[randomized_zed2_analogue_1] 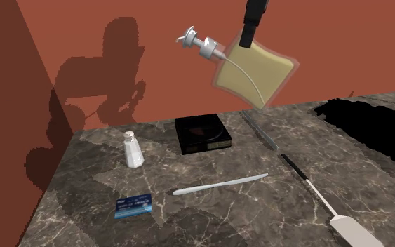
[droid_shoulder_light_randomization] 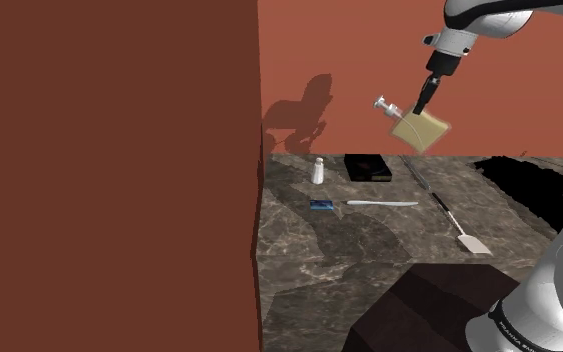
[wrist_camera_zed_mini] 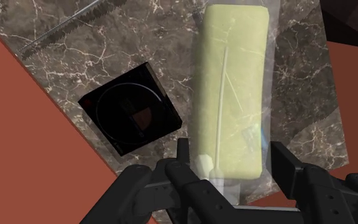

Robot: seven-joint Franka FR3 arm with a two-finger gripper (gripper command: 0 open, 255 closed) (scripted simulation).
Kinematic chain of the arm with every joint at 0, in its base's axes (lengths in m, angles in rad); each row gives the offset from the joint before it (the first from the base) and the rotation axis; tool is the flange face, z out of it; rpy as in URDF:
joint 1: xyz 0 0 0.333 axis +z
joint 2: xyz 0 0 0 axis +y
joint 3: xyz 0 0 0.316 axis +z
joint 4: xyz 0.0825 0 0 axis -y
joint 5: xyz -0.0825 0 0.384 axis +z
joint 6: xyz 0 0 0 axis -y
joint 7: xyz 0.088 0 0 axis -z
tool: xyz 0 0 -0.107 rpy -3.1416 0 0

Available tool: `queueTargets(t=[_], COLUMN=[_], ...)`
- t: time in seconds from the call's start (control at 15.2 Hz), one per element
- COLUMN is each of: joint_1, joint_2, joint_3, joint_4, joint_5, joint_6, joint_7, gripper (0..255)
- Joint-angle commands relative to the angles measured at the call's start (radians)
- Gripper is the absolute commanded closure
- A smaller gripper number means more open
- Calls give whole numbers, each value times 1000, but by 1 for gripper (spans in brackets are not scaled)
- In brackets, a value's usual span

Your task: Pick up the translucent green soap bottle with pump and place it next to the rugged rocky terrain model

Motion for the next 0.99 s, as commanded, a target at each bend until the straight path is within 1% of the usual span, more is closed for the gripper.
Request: queueTargets(t=[0.0, 0.73, 0.79, 0.92], joint_1=[0, 3, 3, -16], joint_2=[0, 27, 27, 24], joint_3=[0, -4, -4, -32], joint_4=[27, 201, 203, 206], joint_5=[-1, 13, 13, 9], joint_6=[-28, -178, -180, -192], joint_7=[3, 14, 14, -32], gripper=[255, 255, 255, 255])
